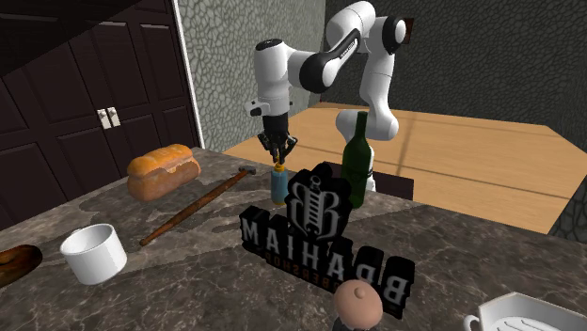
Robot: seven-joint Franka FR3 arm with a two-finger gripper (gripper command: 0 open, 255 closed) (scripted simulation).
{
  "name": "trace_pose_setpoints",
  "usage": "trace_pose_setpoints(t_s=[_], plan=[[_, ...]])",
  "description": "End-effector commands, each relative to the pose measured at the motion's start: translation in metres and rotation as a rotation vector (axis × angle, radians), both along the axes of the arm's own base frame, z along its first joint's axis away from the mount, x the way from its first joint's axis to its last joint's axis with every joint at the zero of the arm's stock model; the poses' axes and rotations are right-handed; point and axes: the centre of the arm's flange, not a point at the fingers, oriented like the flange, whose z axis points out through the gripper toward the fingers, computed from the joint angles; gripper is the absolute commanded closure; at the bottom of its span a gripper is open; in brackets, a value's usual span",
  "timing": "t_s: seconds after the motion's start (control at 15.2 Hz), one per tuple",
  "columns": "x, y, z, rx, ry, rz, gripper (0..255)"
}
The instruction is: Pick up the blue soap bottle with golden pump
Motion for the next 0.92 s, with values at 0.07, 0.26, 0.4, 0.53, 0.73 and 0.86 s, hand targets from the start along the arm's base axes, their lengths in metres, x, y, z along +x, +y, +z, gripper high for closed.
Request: trace_pose_setpoints(t_s=[0.07, 0.26, 0.4, 0.53, 0.73, 0.86], plan=[[0.0, 0.0, 0.0, 0.0, 0.0, 0.0, 255], [0.0, 0.0, 0.0, 0.0, 0.0, 0.0, 255], [0.0, 0.0, 0.01, 0.0, 0.0, 0.0, 255], [0.0, 0.0, 0.021, 0.0, 0.0, 0.0, 255], [0.0, 0.0, 0.037, 0.0, 0.0, 0.0, 255], [0.0, 0.0, 0.047, 0.0, 0.0, 0.0, 255]])
